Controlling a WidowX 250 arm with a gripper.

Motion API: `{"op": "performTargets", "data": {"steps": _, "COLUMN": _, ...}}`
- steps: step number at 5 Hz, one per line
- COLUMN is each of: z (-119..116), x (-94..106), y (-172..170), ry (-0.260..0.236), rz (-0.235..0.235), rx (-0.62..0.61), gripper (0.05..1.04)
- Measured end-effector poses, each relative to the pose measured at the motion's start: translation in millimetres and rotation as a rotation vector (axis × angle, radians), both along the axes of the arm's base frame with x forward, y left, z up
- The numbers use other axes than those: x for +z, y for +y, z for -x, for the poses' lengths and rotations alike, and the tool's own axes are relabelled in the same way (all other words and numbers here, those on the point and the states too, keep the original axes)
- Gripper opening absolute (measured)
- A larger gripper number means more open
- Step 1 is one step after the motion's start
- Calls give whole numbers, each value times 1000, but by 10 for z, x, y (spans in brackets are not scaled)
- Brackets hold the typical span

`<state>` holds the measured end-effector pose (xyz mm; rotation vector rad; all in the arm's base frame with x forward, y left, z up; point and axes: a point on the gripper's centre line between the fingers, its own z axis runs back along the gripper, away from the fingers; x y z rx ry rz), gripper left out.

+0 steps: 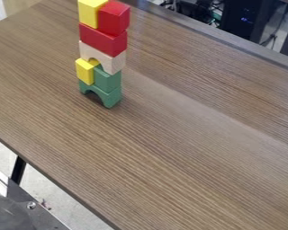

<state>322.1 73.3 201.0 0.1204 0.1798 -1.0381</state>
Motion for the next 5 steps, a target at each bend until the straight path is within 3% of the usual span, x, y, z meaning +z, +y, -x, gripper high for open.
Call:
{"op": "performTargets", "data": {"steps": 1, "z": 41, "x": -135, "y": -10, "ry": 13, "rz": 40, "rx": -33, "gripper": 560}}
{"op": "performTargets", "data": {"steps": 2, "z": 138, "x": -145, "y": 24, "ry": -39, "rz": 95, "rx": 3, "gripper": 560}}
{"op": "performTargets", "data": {"steps": 3, "z": 193, "x": -106, "y": 81, "ry": -72, "rz": 91, "rx": 25, "gripper": 560}}
{"op": "performTargets", "data": {"steps": 5, "z": 236, "x": -134, "y": 99, "ry": -76, "rz": 85, "rx": 49, "gripper": 560}}
